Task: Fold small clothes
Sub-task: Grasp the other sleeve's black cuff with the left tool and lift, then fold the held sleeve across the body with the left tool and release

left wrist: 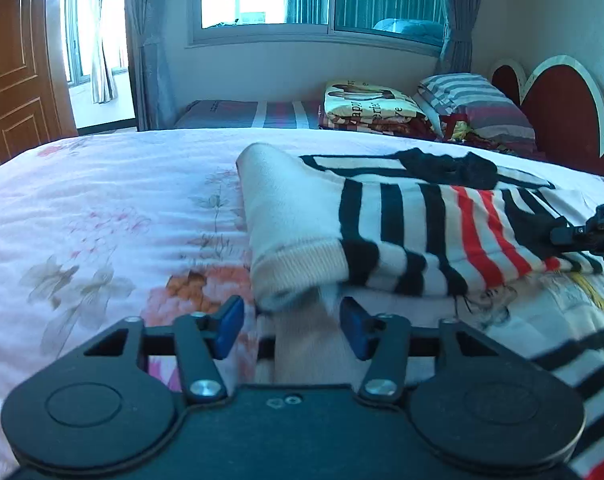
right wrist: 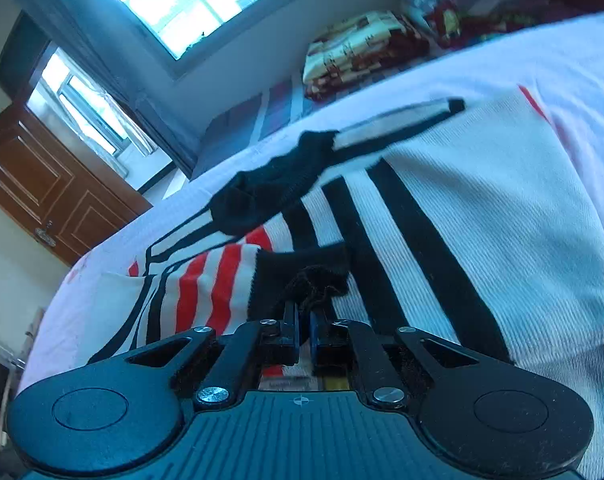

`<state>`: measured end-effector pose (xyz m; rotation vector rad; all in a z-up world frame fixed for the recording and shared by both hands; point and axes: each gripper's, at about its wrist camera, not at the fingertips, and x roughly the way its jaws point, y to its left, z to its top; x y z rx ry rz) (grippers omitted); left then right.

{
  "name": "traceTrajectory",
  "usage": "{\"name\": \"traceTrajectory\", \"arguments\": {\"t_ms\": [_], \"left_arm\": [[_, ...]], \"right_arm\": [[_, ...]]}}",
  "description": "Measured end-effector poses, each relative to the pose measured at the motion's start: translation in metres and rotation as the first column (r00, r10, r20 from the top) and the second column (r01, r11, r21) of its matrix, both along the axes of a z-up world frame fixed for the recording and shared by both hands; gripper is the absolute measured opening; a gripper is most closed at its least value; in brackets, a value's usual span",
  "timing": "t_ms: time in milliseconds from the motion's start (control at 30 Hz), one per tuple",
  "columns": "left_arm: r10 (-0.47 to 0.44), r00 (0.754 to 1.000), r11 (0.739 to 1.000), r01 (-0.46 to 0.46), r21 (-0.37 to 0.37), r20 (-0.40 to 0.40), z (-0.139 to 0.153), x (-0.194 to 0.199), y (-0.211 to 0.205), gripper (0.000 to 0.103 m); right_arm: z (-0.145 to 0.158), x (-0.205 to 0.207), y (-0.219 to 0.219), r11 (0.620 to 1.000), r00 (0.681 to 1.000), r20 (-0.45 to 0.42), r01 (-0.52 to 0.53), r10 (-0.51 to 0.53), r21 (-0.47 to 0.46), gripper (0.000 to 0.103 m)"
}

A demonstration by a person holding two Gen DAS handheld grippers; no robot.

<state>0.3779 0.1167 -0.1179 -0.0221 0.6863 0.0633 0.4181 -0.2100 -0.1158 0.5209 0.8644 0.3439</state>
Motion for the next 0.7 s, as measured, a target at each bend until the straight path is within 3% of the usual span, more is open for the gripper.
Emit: {"name": "traceTrajectory", "arguments": {"t_ms": [67, 133, 200, 367, 433, 500, 567, 700], "left_arm": [[0.026, 0.999, 1.000, -0.026, 0.014, -0.021, -0.004, 0.010, 0.006, 0.046], [0.035, 0.999, 0.999, -0.036, -0.035, -0.021, -0.006, 0.013, 0.012, 0.046], [0.021, 0.999, 0.999, -0.021, -0.025, -0.025, -0.007, 0.010, 0.014, 0.045], [0.025, 1.000, 0.997, -0.024, -0.080, 0.012, -0.001, 0.005, 0.018, 0.034], [0.012, 1.000, 0.998, -0.010, -0.057, 0.027, 0.004, 0.002, 0.016, 0.034], [0.002, 1.000, 0.999, -0.003, -0.039, -0.017, 0.000, 0.008, 0.016, 0.034], [0.004, 0.998, 0.998, -0.008, -0.065, -0.065, -0.007, 0.014, 0.023, 0.034], [-0.041, 0.998, 0.992, 0.034, -0.120, -0.051, -0.002, 0.005, 0.033, 0.041]], "right_arm": [[0.014, -0.004, 0.002, 1.000, 0.999, 0.054, -0.003, 0.004, -0.027, 0.004], [0.034, -0.013, -0.002, 0.999, 0.992, 0.128, 0.024, -0.018, -0.048, 0.004], [0.049, -0.024, -0.010, 0.997, 0.981, 0.189, 0.044, -0.031, -0.068, 0.004], [0.028, -0.027, -0.015, 0.990, 0.994, 0.106, 0.039, -0.024, -0.136, 0.004], [0.022, -0.030, -0.017, 0.991, 0.995, 0.096, 0.053, -0.042, -0.122, 0.004], [0.019, -0.032, -0.019, 0.991, 0.994, 0.093, 0.063, -0.052, -0.120, 0.004], [0.021, -0.037, -0.020, 0.991, 0.993, 0.101, 0.065, -0.054, -0.115, 0.004], [0.015, -0.037, -0.015, 0.987, 0.996, 0.072, 0.059, -0.048, -0.149, 0.004]]}}
